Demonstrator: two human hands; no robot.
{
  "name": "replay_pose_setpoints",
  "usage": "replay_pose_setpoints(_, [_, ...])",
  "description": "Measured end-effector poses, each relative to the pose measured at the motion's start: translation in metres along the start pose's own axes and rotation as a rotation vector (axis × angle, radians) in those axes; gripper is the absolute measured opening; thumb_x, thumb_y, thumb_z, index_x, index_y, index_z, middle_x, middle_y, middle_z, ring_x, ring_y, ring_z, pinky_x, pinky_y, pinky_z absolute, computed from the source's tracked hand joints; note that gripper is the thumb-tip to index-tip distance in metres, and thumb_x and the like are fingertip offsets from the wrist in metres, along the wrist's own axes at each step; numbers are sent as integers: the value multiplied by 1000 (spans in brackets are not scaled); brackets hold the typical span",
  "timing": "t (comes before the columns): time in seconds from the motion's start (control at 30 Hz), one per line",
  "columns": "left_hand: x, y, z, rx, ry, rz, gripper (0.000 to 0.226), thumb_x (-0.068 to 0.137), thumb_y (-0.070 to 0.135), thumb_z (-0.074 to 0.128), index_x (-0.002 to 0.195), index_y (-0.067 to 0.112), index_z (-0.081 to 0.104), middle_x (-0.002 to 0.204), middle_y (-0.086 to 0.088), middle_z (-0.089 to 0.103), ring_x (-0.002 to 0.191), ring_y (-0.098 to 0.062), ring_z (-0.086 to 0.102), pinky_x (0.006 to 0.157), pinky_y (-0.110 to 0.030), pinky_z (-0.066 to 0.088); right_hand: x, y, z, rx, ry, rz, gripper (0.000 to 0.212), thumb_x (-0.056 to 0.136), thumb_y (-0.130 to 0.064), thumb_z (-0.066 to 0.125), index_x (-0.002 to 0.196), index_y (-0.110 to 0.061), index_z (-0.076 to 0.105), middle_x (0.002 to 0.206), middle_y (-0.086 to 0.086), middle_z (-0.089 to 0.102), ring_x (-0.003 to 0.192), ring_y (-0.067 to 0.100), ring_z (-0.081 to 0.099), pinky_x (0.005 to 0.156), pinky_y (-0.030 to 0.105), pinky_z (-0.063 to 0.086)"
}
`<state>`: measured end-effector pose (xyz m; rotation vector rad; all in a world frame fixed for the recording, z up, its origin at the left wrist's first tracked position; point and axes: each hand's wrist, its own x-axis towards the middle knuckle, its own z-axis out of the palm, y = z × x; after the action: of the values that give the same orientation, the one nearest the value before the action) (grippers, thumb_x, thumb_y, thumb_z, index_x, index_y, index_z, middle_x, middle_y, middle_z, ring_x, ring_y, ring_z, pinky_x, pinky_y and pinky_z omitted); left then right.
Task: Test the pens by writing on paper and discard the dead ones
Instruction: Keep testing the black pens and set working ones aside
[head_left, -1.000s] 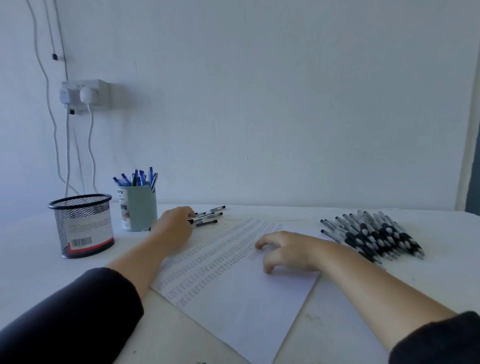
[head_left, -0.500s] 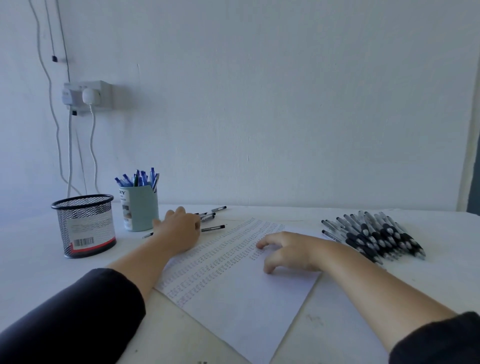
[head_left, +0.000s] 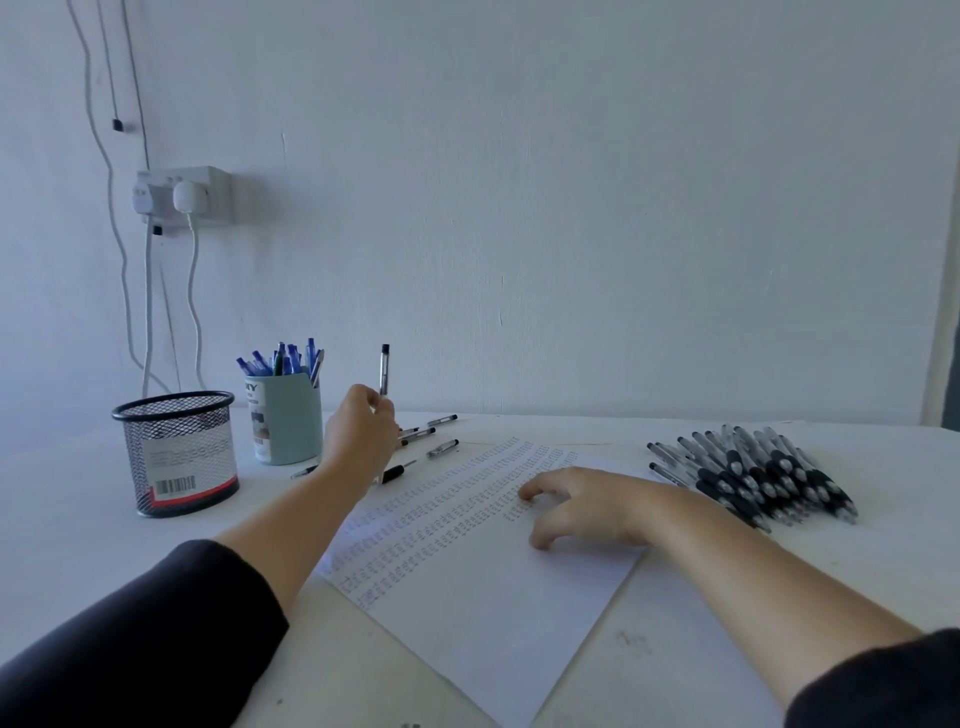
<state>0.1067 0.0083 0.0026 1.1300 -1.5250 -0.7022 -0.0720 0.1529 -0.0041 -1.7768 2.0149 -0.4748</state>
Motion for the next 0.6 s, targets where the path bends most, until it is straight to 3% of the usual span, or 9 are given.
replay_pose_setpoints(0.17, [0,9,-3,-381,24,-118,12,100,7,43,107,9,52,85,-6,59,71,-13,61,63,-26,47,0,-1,-1,5,-1,5,58,78,-31,66,133,-38,49,140,-5,42,127,15,42,105,30,35])
replay_pose_setpoints(0.23, [-2,12,-2,-378,15,-115,16,96,0,46,106,11,54,84,-6,57,70,-12,53,64,-26,44,-1,-1,-1,1,-5,9,58,79,-31,66,133,-38,48,141,-6,41,127,15,42,106,31,34])
replay_pose_setpoints(0.33, [-10,16,-1,-258,-46,15,9,90,15,60,87,12,52,74,-4,48,60,-13,37,60,-26,33,-2,-2,-1,-9,-9,8,58,80,-32,65,134,-38,47,143,-6,39,130,16,40,106,31,33])
replay_pose_setpoints(0.47, [-22,15,6,49,-105,262,54,63,67,63,68,16,47,56,3,43,54,-17,38,66,-35,32,-1,-2,-2,-8,-9,10,57,80,-31,65,134,-38,48,144,-7,37,130,15,39,107,31,32])
replay_pose_setpoints(0.6, [-34,20,11,505,19,504,63,61,79,52,54,18,40,52,4,43,63,-12,41,76,-33,25,0,-1,-1,-3,-6,22,56,78,-32,67,131,-40,49,141,-8,39,128,14,40,108,31,32])
